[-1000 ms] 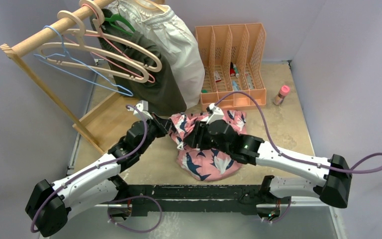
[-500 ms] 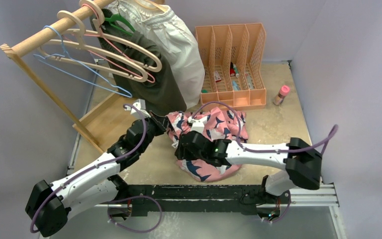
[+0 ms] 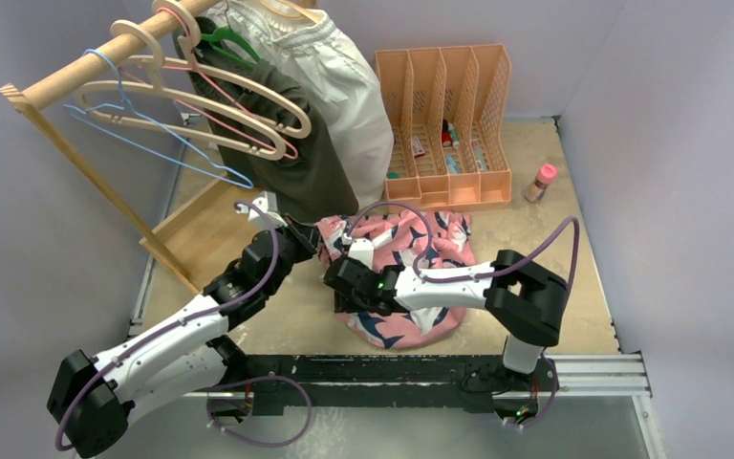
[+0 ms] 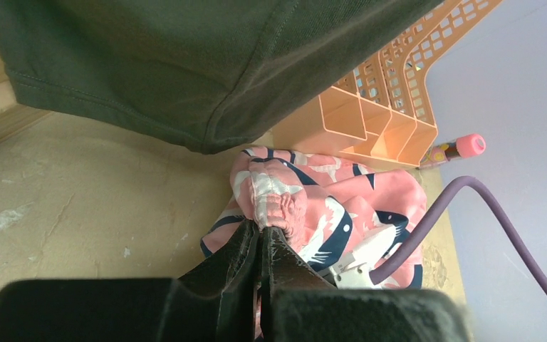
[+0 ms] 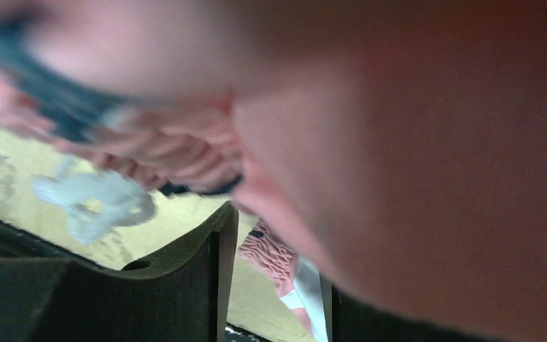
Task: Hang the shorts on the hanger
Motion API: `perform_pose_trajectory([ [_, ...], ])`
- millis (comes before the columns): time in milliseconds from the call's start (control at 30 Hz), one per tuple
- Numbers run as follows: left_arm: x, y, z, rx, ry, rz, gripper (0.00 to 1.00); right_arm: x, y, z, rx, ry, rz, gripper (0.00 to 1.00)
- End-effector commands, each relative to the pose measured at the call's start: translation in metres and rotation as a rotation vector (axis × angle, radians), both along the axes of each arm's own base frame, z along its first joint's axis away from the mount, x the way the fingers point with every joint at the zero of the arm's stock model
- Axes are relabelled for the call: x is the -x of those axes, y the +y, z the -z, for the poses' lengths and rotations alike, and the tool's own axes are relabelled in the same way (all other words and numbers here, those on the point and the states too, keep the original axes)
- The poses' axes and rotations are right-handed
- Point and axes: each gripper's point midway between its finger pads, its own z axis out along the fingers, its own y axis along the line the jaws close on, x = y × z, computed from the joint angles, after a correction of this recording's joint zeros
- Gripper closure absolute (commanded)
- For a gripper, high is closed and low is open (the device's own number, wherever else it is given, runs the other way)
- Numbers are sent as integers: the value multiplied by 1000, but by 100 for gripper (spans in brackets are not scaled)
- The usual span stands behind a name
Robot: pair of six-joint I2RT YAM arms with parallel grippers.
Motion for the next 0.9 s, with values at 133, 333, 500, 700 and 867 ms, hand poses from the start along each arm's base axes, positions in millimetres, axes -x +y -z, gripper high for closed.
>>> perform_pose_trajectory([
  [133, -4, 10, -40, 31, -72, -51, 100, 6, -45, 8, 105, -20, 44, 66],
  [333, 2, 21, -33, -98, -49, -43, 100, 8, -61, -52, -5, -161, -92, 100],
  [500, 14, 22, -53, -193, -54, 42, 100, 21, -53, -116, -141, -233, -247, 100],
  [700, 37, 42, -108, -291, -65, 88, 100, 50, -31, -228, -376, -284, -459, 100],
  [867, 62, 48, -163, -245, -130, 156, 100, 60, -34, -286, -444, -285, -488, 100],
])
